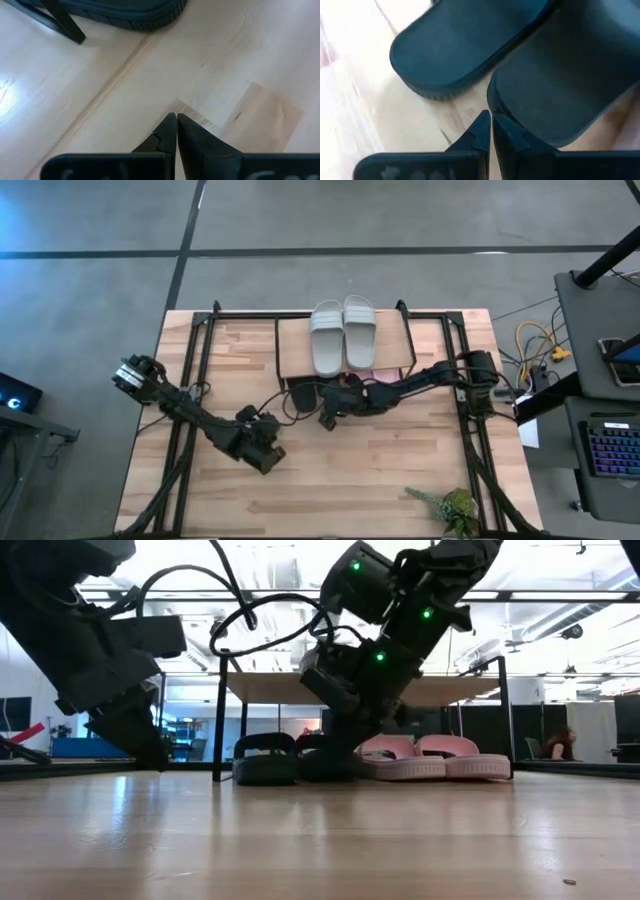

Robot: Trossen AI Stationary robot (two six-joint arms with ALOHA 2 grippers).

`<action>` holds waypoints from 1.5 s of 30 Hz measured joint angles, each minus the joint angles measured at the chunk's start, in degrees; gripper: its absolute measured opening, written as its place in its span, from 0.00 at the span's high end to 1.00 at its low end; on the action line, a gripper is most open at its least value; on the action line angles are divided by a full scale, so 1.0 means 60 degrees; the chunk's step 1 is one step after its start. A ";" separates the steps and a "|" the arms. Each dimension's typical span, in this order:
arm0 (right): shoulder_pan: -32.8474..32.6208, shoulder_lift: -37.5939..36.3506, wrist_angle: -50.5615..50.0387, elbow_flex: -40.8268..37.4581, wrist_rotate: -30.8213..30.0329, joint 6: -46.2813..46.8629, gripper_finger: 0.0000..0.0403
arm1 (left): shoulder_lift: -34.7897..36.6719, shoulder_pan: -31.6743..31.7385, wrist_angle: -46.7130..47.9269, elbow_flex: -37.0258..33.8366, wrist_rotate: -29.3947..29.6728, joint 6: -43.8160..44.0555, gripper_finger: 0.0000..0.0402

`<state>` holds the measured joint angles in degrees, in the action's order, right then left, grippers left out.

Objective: Pick and place slides into the shelf
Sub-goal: Adjust the slides under the shelf

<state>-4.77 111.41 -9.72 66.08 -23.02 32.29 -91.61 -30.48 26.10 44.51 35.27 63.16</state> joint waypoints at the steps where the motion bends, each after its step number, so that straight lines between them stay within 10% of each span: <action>1: 0.0043 0.0074 0.0066 0.0003 0.0061 -0.0001 0.97 | 0.0000 -0.0001 0.0011 0.0000 0.0004 0.0000 1.00; 25: -0.0297 0.0565 0.0340 0.1129 0.2312 0.0133 0.97 | 0.0188 0.0004 0.0206 -0.0018 0.0926 -0.0086 1.00; 39: -0.0894 -0.1102 -0.4700 0.2019 -0.1029 0.0703 0.97 | 0.0149 0.1668 -0.5521 -0.1494 0.1434 -0.2548 1.00; 45: -0.1017 -0.1757 -0.6334 0.1740 -0.1852 0.1806 0.97 | 0.0142 0.2279 -0.6887 -0.1563 -0.0800 -0.3381 1.00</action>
<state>-10.87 100.87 -47.72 76.52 -34.13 43.13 -90.76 -16.80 -15.21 35.14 30.47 42.87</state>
